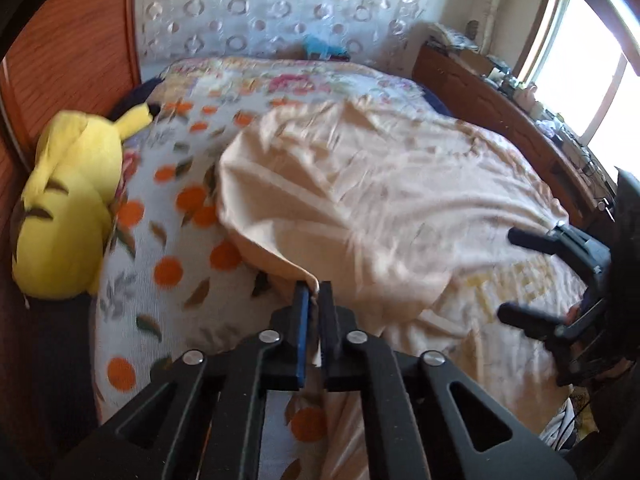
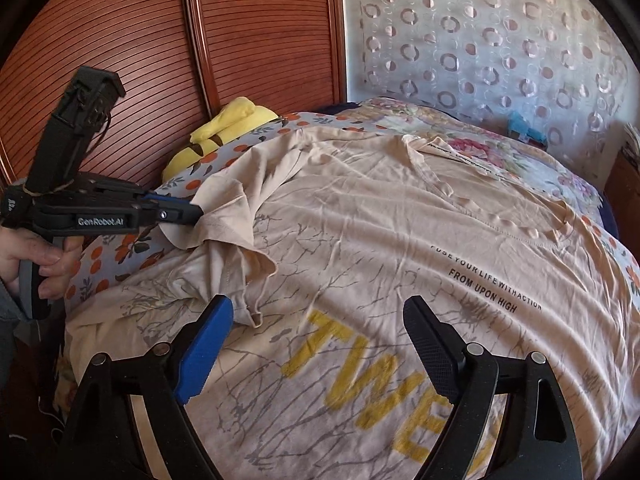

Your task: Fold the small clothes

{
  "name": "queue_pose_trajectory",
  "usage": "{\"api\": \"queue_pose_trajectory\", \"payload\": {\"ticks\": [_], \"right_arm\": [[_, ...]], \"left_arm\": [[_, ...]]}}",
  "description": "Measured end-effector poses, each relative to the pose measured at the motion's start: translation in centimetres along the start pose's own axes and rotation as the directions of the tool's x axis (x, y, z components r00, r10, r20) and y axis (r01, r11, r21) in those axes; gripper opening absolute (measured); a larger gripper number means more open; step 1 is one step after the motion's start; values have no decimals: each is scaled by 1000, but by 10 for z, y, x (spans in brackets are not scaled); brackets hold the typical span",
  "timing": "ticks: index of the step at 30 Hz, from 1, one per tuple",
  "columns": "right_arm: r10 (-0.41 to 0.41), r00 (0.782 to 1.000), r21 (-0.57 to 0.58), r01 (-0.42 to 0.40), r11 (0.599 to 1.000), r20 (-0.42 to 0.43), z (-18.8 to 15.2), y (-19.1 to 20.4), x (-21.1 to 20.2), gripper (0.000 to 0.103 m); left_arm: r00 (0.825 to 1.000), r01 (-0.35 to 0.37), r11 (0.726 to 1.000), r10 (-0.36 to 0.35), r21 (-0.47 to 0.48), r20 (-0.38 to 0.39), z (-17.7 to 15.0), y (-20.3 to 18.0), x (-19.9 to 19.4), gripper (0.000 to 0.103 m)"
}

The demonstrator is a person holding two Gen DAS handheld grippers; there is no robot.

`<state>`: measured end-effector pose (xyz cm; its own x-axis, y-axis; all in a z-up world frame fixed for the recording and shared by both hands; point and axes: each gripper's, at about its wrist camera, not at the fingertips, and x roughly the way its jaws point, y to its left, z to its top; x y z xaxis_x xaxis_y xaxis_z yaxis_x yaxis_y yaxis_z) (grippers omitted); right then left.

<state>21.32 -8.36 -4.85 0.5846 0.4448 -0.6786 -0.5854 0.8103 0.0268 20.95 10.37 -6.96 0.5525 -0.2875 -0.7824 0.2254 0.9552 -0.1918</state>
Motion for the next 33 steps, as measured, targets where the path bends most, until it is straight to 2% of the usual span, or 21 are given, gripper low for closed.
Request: {"api": "queue_pose_trajectory", "payload": {"ticks": [6,11,15,20,22,23,24,26,29,33], "right_arm": [[8,1000,18,-7,1000,-10,4,-13,6,88],[17,1000,23,-17,1000,-5,6,-20,10,88],[26,1000,45,-26,999,-9,6,-26,15,88],[38,999,41,-36,998,-33,6,-26,24,88],[57,998,39,-56,998,-37,10,-26,26,88],[73,997,39,-72,997,-39,12,-28,27,88],[86,995,37,-84,996,-42,16,-29,29,88],[102,994,25,-101,995,-45,22,-29,34,84],[110,993,4,-110,994,-52,34,-33,43,75],[123,991,-18,-124,992,-61,51,-36,61,59]], "left_arm": [[997,61,996,-65,72,51,59,-29,-6,4],[996,64,989,-72,135,49,107,-50,16,4],[995,77,984,-84,158,43,126,-60,38,5],[996,71,986,-79,151,50,132,-56,46,5],[997,40,988,-48,151,52,129,-48,44,21],[998,34,988,-43,149,53,128,-45,44,46],[997,31,989,-40,146,64,124,-40,42,60],[997,-1,991,-8,134,73,116,-31,38,73],[995,-57,993,49,102,83,100,-10,30,75],[993,-96,994,93,44,68,75,19,23,75]]}}
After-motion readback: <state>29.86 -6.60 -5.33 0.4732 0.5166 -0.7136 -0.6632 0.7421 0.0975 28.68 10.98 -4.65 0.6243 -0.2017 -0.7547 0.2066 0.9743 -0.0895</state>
